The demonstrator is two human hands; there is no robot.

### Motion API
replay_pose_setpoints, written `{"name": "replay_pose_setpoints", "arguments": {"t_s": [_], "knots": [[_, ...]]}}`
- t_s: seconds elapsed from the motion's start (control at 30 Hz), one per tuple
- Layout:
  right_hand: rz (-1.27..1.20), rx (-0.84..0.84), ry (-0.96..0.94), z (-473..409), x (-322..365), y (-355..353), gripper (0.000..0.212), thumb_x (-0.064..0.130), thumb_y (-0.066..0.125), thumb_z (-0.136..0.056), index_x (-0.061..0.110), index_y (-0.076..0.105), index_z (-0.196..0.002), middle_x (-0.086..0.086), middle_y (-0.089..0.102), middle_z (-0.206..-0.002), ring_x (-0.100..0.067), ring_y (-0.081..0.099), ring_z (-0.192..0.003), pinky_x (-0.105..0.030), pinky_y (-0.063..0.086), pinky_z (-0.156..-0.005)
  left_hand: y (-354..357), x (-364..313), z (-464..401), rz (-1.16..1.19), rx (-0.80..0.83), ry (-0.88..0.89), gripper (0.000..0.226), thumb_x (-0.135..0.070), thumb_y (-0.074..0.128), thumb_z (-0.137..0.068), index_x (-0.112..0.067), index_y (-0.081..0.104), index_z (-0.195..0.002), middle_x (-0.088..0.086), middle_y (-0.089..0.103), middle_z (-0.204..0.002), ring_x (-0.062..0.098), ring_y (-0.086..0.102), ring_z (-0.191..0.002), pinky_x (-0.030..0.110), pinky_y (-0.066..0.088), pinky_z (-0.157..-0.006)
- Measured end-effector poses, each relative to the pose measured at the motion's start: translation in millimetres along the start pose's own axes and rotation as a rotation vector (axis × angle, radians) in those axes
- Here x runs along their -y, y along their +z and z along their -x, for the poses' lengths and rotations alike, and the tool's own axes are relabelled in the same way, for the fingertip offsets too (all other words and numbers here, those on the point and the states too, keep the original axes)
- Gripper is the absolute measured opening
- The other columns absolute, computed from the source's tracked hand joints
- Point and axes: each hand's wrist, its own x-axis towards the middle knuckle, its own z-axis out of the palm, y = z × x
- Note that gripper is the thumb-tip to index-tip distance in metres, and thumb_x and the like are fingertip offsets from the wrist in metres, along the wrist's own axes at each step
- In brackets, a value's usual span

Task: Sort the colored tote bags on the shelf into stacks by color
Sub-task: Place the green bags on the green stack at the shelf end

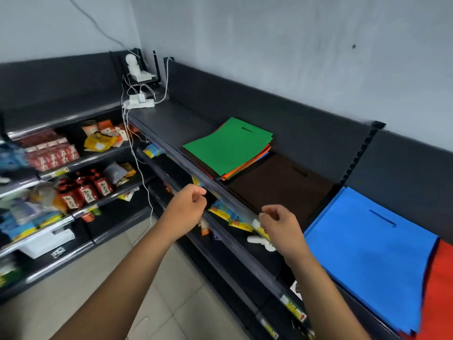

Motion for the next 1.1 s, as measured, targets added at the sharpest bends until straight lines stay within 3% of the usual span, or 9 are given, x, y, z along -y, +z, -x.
{"name": "replay_pose_setpoints", "arguments": {"t_s": [0.07, 0.2, 0.37, 0.57, 0.8, 0.97, 1.1], "knots": [[-0.024, 0.005, 0.010, -10, 7, 16, 0.012, 0.025, 0.066, -0.101, 0.025, 0.068, -0.113, -0.005, 0.071, -0.103, -0.018, 0.066, -0.087, -0.029, 0.059, -0.068, -12, 7, -16, 0.000, 0.001, 0.009, 0.021, -0.033, 0.052, -0.103, -0.034, 0.059, -0.123, -0.009, 0.067, -0.108, 0.006, 0.063, -0.099, 0.028, 0.049, -0.078], [-0.003, -0.020, 0.013, -28, 12, 27, 0.013, 0.025, 0.065, -0.102, 0.025, 0.067, -0.115, -0.003, 0.073, -0.101, -0.016, 0.067, -0.087, -0.028, 0.051, -0.074, -12, 18, -43, -0.023, -0.006, 0.040, 0.019, -0.031, 0.051, -0.104, -0.034, 0.058, -0.122, -0.011, 0.065, -0.109, 0.002, 0.060, -0.098, 0.022, 0.045, -0.073], [-0.049, -0.095, 0.042, -72, 18, 31, 0.012, 0.021, 0.064, -0.102, 0.023, 0.069, -0.114, -0.009, 0.073, -0.101, -0.017, 0.068, -0.088, -0.039, 0.058, -0.087, 13, 33, -74, -0.248, 0.005, 0.141, 0.025, -0.021, 0.053, -0.103, -0.021, 0.057, -0.128, -0.002, 0.058, -0.118, 0.010, 0.059, -0.093, 0.031, 0.051, -0.083], [-0.078, -0.114, 0.080, -154, 25, 49, 0.016, 0.023, 0.063, -0.103, 0.023, 0.067, -0.119, -0.004, 0.073, -0.102, -0.021, 0.072, -0.096, -0.046, 0.061, -0.095, 6, 36, -147, -0.365, -0.012, 0.195, 0.027, -0.024, 0.053, -0.103, -0.019, 0.057, -0.130, -0.001, 0.053, -0.124, 0.016, 0.057, -0.109, 0.031, 0.047, -0.090], [-0.110, -0.118, 0.102, -231, 37, 53, 0.026, 0.020, 0.065, -0.102, 0.016, 0.057, -0.127, -0.002, 0.068, -0.103, -0.015, 0.070, -0.088, -0.036, 0.058, -0.084, -13, 30, -225, -0.466, -0.071, 0.322, 0.030, -0.030, 0.060, -0.102, -0.015, 0.060, -0.127, -0.001, 0.052, -0.122, 0.020, 0.054, -0.115, 0.033, 0.048, -0.092], [-0.123, -0.148, 0.171, -255, 32, 50, 0.037, 0.021, 0.065, -0.103, 0.012, 0.053, -0.136, -0.003, 0.067, -0.102, -0.025, 0.073, -0.095, -0.047, 0.060, -0.092, -9, 27, -270, -0.450, 0.000, 0.321, 0.052, -0.040, 0.053, -0.104, -0.011, 0.051, -0.147, 0.002, 0.044, -0.153, 0.022, 0.043, -0.141, 0.040, 0.040, -0.116], [-0.176, -0.165, 0.234, -266, 32, 54, 0.041, 0.017, 0.063, -0.104, 0.008, 0.049, -0.142, -0.008, 0.065, -0.113, -0.023, 0.073, -0.088, -0.034, 0.060, -0.077, -5, 28, -305, -0.513, 0.144, 0.286, 0.069, -0.056, 0.044, -0.104, -0.016, 0.036, -0.159, -0.004, 0.017, -0.171, 0.021, 0.025, -0.154, 0.042, 0.028, -0.125]]}}
